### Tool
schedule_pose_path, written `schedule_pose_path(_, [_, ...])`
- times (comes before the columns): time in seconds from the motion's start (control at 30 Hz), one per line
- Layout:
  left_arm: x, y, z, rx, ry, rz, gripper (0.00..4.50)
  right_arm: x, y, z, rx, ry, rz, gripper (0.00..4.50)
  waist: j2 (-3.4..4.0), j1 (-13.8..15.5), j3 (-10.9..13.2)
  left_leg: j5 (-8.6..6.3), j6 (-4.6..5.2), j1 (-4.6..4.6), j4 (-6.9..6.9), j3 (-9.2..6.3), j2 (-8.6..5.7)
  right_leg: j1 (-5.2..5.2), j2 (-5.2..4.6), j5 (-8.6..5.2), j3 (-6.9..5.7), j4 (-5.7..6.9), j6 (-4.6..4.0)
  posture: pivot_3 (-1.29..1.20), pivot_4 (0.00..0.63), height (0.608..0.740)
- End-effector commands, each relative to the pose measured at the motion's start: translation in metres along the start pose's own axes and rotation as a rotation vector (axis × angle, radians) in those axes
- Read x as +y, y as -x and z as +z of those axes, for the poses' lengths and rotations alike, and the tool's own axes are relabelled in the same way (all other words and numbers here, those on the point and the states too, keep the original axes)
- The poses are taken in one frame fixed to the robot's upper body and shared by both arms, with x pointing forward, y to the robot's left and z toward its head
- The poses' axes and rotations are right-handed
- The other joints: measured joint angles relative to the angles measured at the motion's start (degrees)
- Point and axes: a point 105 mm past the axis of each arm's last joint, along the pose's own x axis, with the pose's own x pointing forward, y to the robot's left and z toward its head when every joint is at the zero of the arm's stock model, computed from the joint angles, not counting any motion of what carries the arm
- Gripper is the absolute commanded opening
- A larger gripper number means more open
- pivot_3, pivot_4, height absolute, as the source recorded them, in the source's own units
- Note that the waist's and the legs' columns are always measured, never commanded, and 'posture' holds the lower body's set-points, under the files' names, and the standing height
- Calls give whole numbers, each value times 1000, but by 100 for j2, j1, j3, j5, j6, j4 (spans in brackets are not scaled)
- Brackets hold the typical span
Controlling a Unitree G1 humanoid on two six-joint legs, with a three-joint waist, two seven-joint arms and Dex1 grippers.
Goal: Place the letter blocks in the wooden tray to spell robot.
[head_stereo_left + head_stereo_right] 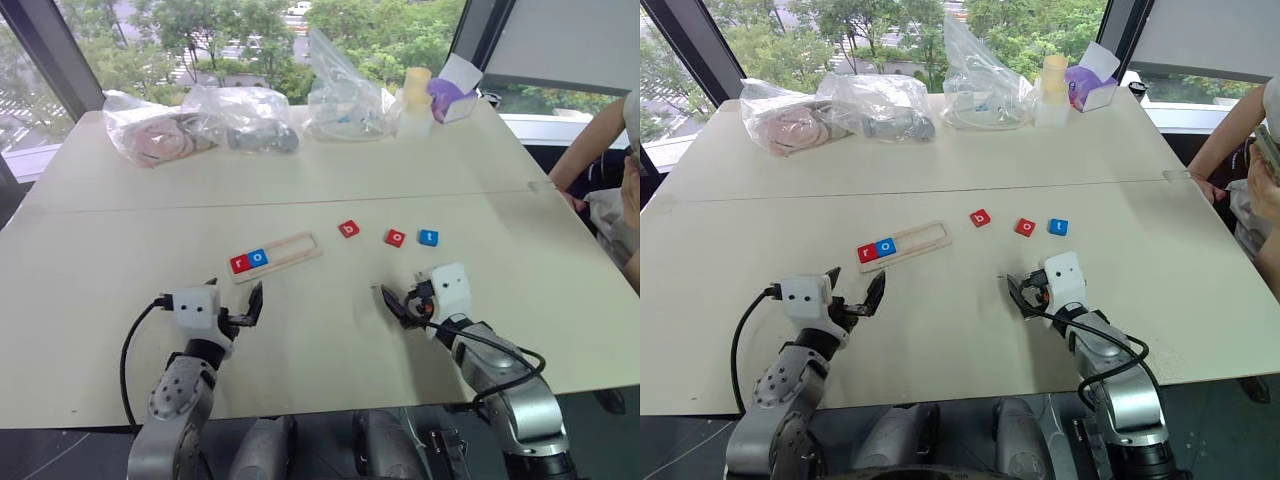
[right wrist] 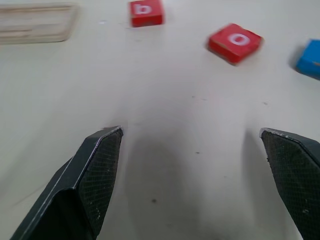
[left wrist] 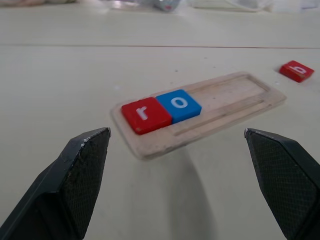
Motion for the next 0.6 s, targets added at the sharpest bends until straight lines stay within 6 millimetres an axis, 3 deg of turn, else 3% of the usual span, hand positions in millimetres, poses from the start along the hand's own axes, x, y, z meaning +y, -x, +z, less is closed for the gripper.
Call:
schedule_pose_path(0.03, [3, -9, 25, -58, -56, -120, 4500, 9, 0, 30, -80, 74, 167, 4459, 2, -3, 2, 0, 0, 0, 0, 0, 0, 0, 0, 0, 0, 2, 0, 0, 150, 740])
schedule_pose_path(0.2, [17, -25, 55, -57, -205, -383, 4500, 17, 7, 69, -121, 187, 407, 4459, 15, -15, 10, 3, -3, 6, 2, -2, 3, 0, 8, 3, -3, 10, -6, 0, 150, 740])
schedule_pose_path(0.33, [34, -41, 63, 29, -243, -589, 4500, 27, 22, 90, -128, 334, 616, 4459, 17, 3, 16, 4, -2, 2, 1, -2, 1, 1, 6, 3, -5, 6, -4, 0, 150, 740])
schedule_pose_path(0.47, [41, -49, 59, 141, -284, -782, 4500, 31, 32, 93, -73, 463, 731, 4459, 17, -12, 20, 4, -1, -1, 1, 2, -1, 0, 4, 2, -6, 0, -2, 0, 150, 740])
schedule_pose_path(0.6, [44, -68, 51, 222, -338, -879, 4500, 34, 34, 93, -46, 477, 772, 4459, 12, -2, 23, 4, -1, -3, 0, 2, -1, -4, 1, 4, -6, 0, 0, 0, 150, 740])
